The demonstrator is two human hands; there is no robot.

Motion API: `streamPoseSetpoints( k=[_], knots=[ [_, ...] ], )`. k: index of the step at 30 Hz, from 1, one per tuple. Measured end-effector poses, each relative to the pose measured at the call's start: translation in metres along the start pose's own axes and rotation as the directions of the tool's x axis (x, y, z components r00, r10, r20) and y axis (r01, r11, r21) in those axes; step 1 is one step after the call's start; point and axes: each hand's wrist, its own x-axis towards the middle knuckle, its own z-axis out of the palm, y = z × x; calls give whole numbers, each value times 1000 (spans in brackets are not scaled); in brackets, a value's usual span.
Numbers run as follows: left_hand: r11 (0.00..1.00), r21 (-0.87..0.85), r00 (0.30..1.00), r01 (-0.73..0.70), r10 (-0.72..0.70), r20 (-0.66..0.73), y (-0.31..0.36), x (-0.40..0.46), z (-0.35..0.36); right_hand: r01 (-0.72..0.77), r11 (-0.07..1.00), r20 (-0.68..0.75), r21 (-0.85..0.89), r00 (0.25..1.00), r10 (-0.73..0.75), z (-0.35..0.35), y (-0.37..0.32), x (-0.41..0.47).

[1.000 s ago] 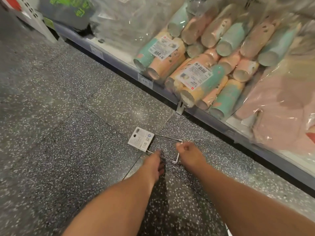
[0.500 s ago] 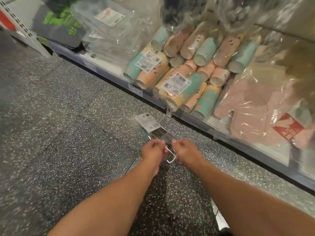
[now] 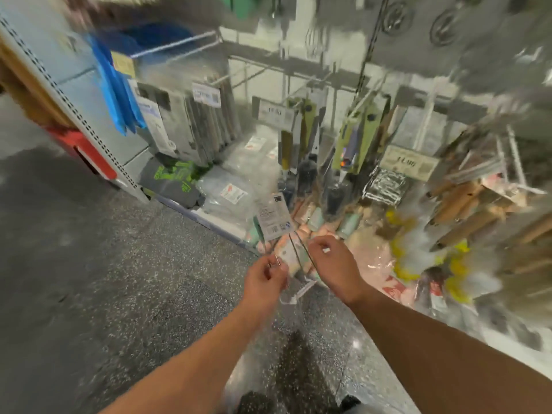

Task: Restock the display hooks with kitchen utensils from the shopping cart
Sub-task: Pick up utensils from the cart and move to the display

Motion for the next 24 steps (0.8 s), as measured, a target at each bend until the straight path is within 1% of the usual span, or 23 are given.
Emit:
streamPoseSetpoints(
  k=[3, 5, 6, 9, 12, 15, 17, 18, 19, 21, 22, 24],
  knots=[
    [997, 35, 997, -75, 73, 34, 100, -54, -21, -47, 999, 45, 11, 998, 46, -62, -93, -30],
    [988, 65, 989, -139, 135, 64, 142, -75, -27, -89, 995, 110, 33, 990, 85, -88, -134, -44],
    [985, 62, 985, -159, 153, 82, 168, -84, -31, -113, 991, 122, 73, 987, 104, -104, -158, -54],
    [973, 86, 972, -215, 205, 117, 240, -116, -38, -198, 933, 147, 301, 976, 159, -139, -213, -84],
    [954, 100, 957, -282, 273, 95, 295, -139, -36, -182, 821, 128, 541, 983, 133, -166, -254, -105],
    [934, 120, 941, -336, 328, 78, 330, -153, -21, -130, 693, 105, 709, 991, 79, -194, -276, -122],
    [918, 135, 927, -373, 366, 75, 346, -165, -3, -90, 637, 83, 766, 996, 41, -216, -281, -131],
    [909, 145, 920, -391, 384, 77, 350, -171, 10, -63, 637, 61, 768, 998, 25, -229, -281, -138],
    [907, 145, 918, -395, 387, 84, 353, -178, 23, -32, 667, 18, 745, 999, 27, -242, -279, -141],
    [920, 146, 930, -364, 351, 107, 358, -191, 52, 27, 712, -77, 701, 996, 38, -267, -273, -150],
    [927, 154, 936, -343, 324, 136, 362, -201, 67, 42, 708, -96, 705, 995, 38, -280, -268, -155],
    [939, 167, 939, -302, 263, 219, 368, -216, 100, 26, 654, -74, 756, 996, 45, -309, -252, -159]
  ],
)
